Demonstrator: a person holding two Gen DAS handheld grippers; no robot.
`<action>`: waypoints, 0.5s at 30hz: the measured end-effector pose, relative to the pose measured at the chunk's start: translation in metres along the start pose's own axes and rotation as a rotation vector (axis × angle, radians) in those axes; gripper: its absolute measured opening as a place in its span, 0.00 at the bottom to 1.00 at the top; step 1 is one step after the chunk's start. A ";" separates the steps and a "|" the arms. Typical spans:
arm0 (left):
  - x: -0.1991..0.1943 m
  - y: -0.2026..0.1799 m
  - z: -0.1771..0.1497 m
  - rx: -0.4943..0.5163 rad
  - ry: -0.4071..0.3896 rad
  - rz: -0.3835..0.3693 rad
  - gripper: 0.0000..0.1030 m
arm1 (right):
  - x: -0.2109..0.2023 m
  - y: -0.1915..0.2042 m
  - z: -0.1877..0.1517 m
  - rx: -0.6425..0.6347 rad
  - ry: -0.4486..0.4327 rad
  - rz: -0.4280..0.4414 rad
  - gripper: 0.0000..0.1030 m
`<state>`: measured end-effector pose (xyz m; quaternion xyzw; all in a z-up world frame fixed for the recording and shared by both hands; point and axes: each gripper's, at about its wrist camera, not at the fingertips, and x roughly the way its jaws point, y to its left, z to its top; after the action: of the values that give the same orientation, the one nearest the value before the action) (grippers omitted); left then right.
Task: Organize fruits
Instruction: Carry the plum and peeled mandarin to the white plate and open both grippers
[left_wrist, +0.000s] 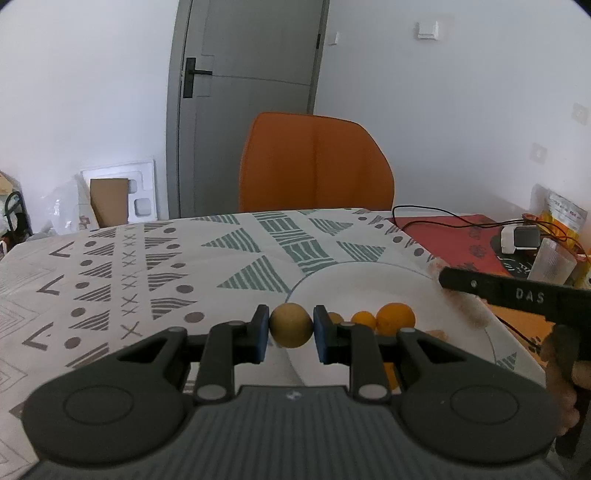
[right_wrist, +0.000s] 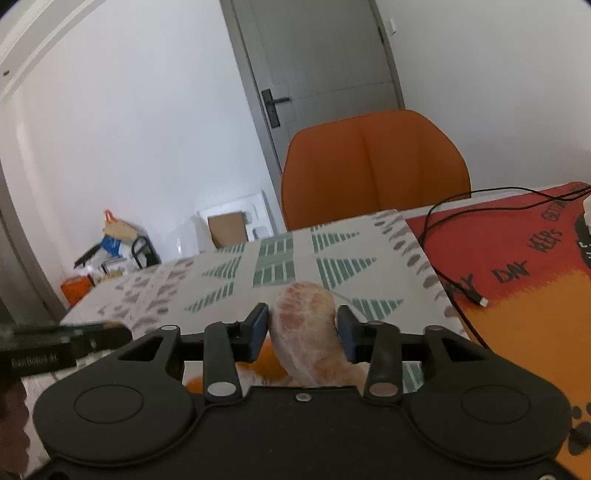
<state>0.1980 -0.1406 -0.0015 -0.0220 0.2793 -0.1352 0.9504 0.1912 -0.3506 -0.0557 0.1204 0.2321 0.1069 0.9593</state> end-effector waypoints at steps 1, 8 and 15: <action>0.001 -0.001 0.001 0.002 0.001 -0.005 0.23 | -0.001 0.000 0.000 -0.005 -0.001 -0.005 0.51; 0.008 -0.009 0.000 0.017 0.019 -0.034 0.24 | -0.019 -0.006 -0.011 0.025 0.005 -0.019 0.56; 0.005 -0.016 0.004 0.038 0.007 -0.064 0.29 | -0.041 -0.007 -0.024 0.092 -0.012 -0.031 0.64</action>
<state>0.2000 -0.1575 0.0007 -0.0126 0.2792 -0.1710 0.9448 0.1451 -0.3636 -0.0611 0.1612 0.2330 0.0807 0.9556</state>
